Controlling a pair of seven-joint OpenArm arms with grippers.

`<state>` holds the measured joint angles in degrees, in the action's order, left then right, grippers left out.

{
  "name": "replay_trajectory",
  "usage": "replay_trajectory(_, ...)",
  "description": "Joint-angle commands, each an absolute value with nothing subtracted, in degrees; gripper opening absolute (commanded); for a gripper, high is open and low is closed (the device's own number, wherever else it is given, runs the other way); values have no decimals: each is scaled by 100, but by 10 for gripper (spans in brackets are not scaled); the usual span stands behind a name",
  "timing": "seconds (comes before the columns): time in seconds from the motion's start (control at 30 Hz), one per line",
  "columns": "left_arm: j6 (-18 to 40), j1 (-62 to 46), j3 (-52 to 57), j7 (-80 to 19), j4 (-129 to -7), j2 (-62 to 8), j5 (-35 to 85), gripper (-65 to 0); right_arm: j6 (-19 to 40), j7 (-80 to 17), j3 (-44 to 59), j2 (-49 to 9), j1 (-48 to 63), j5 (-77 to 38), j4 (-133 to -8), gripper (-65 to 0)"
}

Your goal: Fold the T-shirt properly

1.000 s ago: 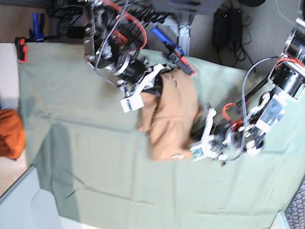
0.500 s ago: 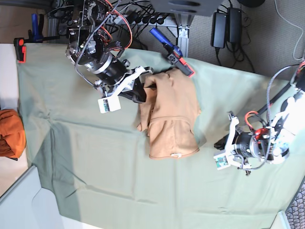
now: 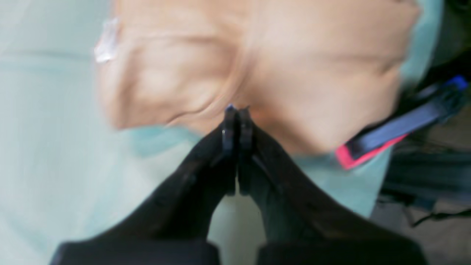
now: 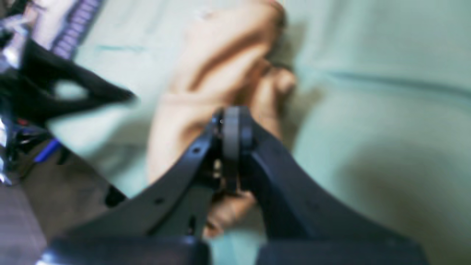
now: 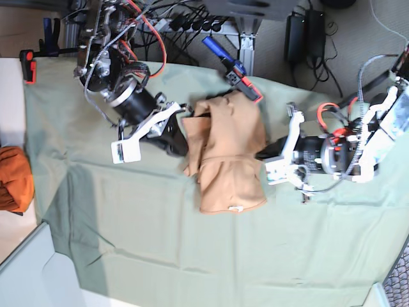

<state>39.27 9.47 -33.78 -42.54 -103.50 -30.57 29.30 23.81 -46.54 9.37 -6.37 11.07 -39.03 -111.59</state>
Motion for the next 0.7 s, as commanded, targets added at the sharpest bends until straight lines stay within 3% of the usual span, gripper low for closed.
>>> replay_trajectory(0.0,3992,1022,-3330,-4132,-10374,-2974,2976,-650,3004,-4521,856,-587,1002,-3988,-11260,-650)
replay_trajectory(0.33,4000,998,-3330,-3575,-9155,-2318,2436,-650,3004,-4132,99,-355,311,-2836,-10012,-650)
replay_trajectory(0.67,4000,891,-3330,-3557,-8895,-2368,2112,-650,3000,-3997,106,-1052,-108,-2552,-8753,-650)
